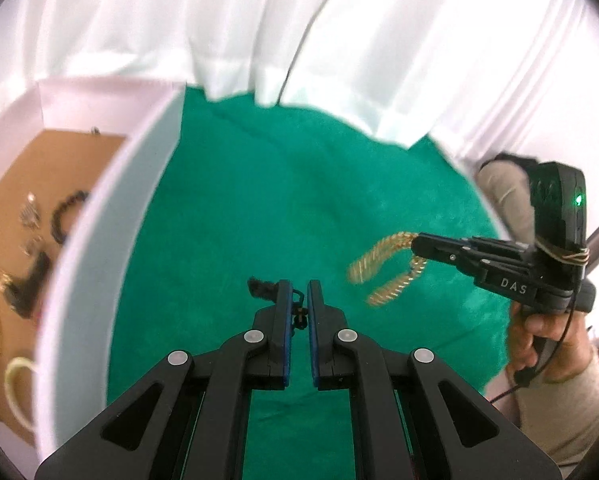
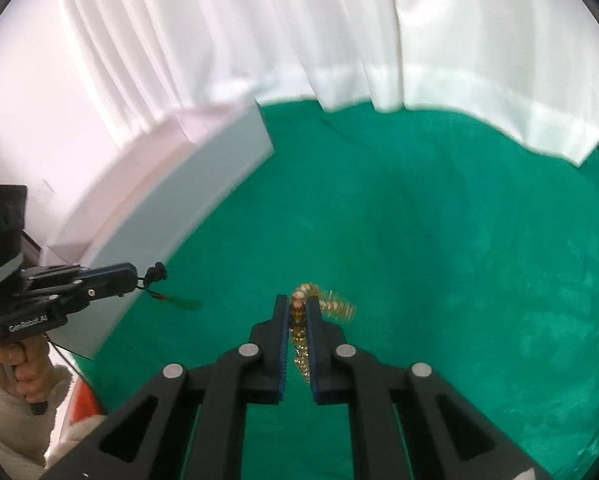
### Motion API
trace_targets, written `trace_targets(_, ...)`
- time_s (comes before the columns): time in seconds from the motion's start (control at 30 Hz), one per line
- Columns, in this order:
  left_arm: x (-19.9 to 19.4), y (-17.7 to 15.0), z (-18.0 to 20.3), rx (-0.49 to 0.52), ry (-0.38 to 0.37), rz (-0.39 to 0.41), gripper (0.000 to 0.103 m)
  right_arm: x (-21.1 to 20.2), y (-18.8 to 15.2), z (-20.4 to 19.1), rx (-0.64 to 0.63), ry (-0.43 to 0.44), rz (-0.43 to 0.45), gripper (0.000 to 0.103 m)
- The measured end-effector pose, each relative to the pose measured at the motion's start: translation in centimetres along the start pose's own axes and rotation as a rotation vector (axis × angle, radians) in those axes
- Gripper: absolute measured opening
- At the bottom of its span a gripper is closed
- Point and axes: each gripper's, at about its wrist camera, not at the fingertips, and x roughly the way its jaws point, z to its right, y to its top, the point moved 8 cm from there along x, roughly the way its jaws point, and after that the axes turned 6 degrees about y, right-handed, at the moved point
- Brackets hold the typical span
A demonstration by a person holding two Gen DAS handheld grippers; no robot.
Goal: Organize jewelry
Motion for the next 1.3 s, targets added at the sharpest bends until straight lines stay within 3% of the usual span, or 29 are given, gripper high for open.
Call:
trace_targets(0.17, -6.0, 2.9, -1.5, -0.053, -0.014, 0.049, 0.005, -3.7, 4.6, -4.6, -0.059, 0.085, 0.078, 0.008)
trace_targets(0.3, -11.2, 5.2, -4.9, -0.11, 0.003, 0.083, 0.005, -4.7, 8.4, -8.4, -0.117, 0.155, 0.115, 0.008)
trace_targets(0.53, -15.7, 8.5, -13.4, -0.163, 0.165, 0.146, 0.005, -3.3, 14.5, -16.1, -0.22, 0.23, 0.168, 0.008)
trace_targets(0.7, -14.3, 9.3, -20.2, -0.229, 0.261, 0.145, 0.005, 1.0, 17.1, -22.1, -0.275, 0.284, 0.145, 0.008)
trace_targets(0.93, -9.8, 8.8, -27.8, -0.307, 0.314, 0.102, 0.005, 7.6, 16.4, -27.0, -0.319, 0.302, 0.039, 0.008)
trace_targets(1.23, -2.7, 6.8, -31.6, -0.328, 0.345, -0.008, 0.006, 16.9, 11.6, -26.8, -0.318, 0.212, -0.18, 0.009)
trace_targets(1.27, -2.1, 6.5, -31.7, -0.316, 0.362, -0.017, 0.009, 17.7, 11.1, -26.5, -0.321, 0.198, -0.201, 0.009)
trace_targets(1.3, -1.7, 6.1, -31.7, -0.302, 0.383, -0.028, 0.021, 18.4, 10.7, -26.2, -0.324, 0.181, -0.216, 0.01)
